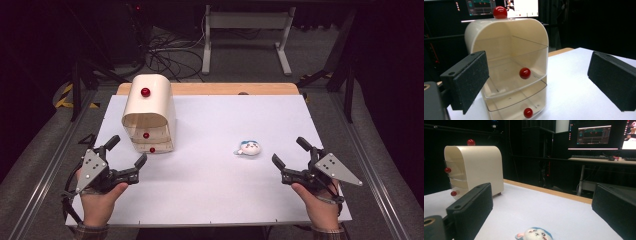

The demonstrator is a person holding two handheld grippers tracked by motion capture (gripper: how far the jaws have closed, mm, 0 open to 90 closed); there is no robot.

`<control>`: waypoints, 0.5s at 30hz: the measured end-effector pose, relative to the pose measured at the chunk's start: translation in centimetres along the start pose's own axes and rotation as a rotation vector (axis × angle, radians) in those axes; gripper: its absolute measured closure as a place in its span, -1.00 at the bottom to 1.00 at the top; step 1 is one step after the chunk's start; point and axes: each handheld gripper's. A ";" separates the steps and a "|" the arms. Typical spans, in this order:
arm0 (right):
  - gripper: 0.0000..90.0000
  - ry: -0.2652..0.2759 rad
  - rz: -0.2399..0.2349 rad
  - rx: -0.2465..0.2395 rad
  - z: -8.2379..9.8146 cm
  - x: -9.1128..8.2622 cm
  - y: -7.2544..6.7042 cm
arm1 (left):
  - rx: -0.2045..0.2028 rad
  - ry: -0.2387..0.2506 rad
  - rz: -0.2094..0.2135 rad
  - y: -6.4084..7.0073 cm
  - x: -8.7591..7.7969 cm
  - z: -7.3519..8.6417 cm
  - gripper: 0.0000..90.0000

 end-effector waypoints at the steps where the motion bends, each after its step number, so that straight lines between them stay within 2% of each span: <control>1: -0.90 0.002 0.001 0.003 -0.1 0.0 0.0 | -0.003 -0.005 -0.004 0.2 0.1 0.1 -0.91; 5: -0.90 0.004 -0.002 -0.001 -0.1 0.0 -0.1 | 0.010 -0.003 -0.009 0.6 0.2 0.1 -0.91; 12: -0.90 -0.001 -0.002 -0.003 -0.1 0.1 -0.1 | 0.002 0.011 -0.032 0.7 0.1 0.2 -0.89; 15: -0.90 -0.004 -0.001 -0.009 -0.1 0.2 0.0 | 0.003 0.020 -0.064 0.9 0.3 0.3 -0.89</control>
Point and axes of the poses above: each handheld gripper's, and its own axes: x roughly forward along the jaws, z roughly out of its underside, y roughly to its right, and after that the axes turned 14 degrees about -x, right-handed
